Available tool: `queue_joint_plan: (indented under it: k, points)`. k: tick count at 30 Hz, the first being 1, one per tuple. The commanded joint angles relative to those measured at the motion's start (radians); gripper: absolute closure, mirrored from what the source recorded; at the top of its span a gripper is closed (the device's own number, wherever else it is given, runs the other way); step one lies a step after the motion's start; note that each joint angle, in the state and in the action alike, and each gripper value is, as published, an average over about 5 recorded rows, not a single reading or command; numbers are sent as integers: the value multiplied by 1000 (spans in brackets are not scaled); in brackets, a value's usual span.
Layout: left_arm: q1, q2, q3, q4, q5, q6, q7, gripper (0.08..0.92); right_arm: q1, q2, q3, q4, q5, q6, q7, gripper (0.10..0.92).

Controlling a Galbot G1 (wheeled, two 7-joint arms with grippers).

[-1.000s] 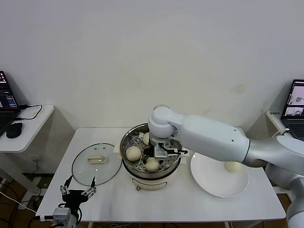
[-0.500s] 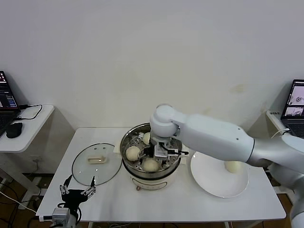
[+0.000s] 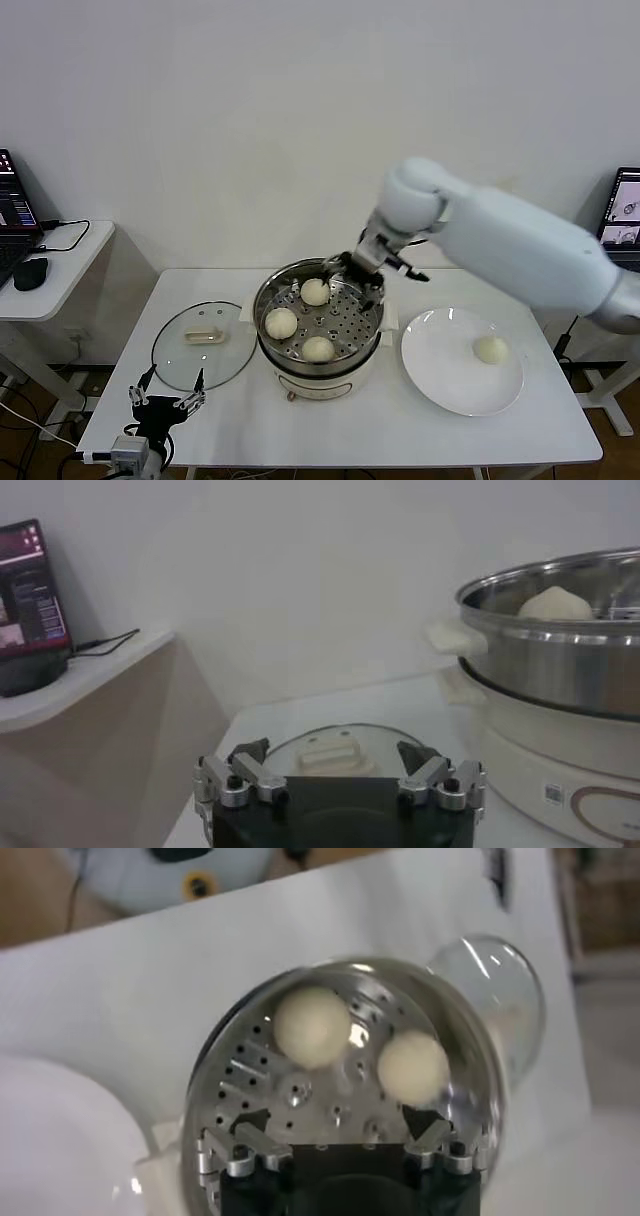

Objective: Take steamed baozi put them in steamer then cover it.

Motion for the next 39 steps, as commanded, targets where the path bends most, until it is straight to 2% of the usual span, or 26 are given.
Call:
queue_joint_plan:
  k: [1, 4, 8, 17, 26, 39]
  points:
    - [0, 7, 2, 3, -1, 0, 3, 177, -144, -339, 210, 34, 14, -411, 7, 203]
    - [-2, 8, 3, 5, -1, 1, 14, 177, -284, -390, 310, 27, -56, -427, 15, 203]
    - [-1, 8, 11, -5, -2, 4, 28, 177, -437, -415, 406, -6, -140, -374, 29, 203]
    - [28, 7, 29, -14, 4, 4, 23, 177, -660, -378, 555, -116, -266, -283, 48, 203]
    - [43, 10, 26, -14, 19, 4, 22, 177, -710, -243, 598, -284, -369, -175, 51, 203]
    - [43, -2, 21, -2, 24, 4, 20, 177, -704, -160, 573, -374, -479, -114, 83, 203]
